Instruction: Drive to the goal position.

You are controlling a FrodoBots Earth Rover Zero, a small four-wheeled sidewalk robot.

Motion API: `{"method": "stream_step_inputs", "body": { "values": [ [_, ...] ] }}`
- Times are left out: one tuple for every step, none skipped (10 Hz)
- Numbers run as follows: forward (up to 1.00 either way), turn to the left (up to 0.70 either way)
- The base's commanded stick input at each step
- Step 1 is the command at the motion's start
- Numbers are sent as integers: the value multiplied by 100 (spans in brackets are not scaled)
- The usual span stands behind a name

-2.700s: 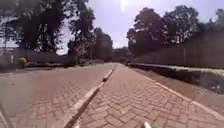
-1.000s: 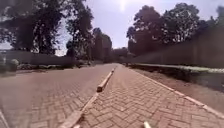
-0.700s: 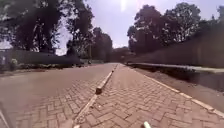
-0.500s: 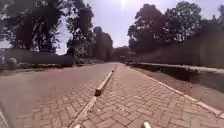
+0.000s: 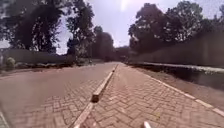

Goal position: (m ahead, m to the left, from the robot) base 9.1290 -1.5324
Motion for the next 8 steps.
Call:
{"method": "stream_step_inputs", "body": {
  "values": [
    [85,-34],
    [85,-34],
    [85,0],
    [85,0],
    [85,-5],
    [85,-21],
    [85,-30],
    [85,-14]
  ]
}}
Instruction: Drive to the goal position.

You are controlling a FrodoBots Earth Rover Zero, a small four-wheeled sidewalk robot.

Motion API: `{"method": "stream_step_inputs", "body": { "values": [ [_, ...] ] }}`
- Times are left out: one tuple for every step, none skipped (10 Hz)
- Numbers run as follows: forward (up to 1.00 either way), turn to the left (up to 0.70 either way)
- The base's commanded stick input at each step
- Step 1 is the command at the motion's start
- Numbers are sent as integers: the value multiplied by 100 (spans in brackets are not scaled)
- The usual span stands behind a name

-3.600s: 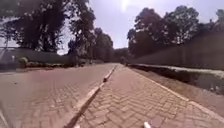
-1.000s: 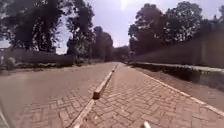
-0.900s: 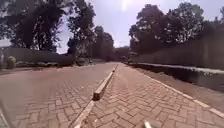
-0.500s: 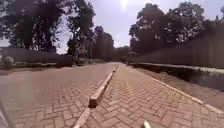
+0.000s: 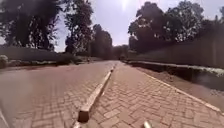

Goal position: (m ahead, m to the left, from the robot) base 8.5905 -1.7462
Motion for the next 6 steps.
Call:
{"method": "stream_step_inputs", "body": {
  "values": [
    [85,-1],
    [85,-10],
    [85,-34],
    [85,-34],
    [85,-34],
    [85,-29]
  ]
}}
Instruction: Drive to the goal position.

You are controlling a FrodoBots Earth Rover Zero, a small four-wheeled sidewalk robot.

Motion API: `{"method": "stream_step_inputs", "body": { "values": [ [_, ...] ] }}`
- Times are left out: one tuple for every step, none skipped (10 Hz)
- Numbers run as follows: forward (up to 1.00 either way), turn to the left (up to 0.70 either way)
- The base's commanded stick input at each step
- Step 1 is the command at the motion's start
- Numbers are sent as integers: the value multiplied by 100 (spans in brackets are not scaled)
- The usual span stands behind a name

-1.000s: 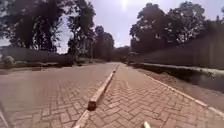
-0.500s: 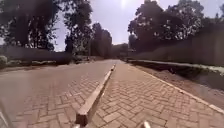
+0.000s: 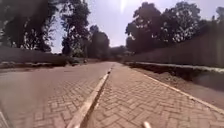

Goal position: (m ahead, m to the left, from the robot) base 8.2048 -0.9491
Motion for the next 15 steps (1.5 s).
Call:
{"method": "stream_step_inputs", "body": {
  "values": [
    [85,-23],
    [85,-14],
    [85,-5],
    [70,0],
    [70,0],
    [70,0],
    [70,0],
    [70,0],
    [70,0],
    [70,0],
    [70,0],
    [70,0],
    [70,0],
    [70,0],
    [70,0]
  ]
}}
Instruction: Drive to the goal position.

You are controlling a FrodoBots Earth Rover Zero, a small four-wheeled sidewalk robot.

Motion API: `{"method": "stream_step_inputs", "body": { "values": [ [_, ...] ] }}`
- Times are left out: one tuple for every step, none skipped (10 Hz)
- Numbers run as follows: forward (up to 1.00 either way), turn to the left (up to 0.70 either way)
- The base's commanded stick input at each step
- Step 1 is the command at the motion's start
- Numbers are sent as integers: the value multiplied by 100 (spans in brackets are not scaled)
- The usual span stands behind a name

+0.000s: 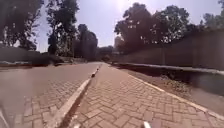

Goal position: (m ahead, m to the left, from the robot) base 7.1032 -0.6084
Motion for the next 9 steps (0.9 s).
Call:
{"method": "stream_step_inputs", "body": {
  "values": [
    [70,0],
    [70,0],
    [70,0],
    [70,35],
    [70,35],
    [70,18],
    [70,8],
    [70,0],
    [70,0]
  ]
}}
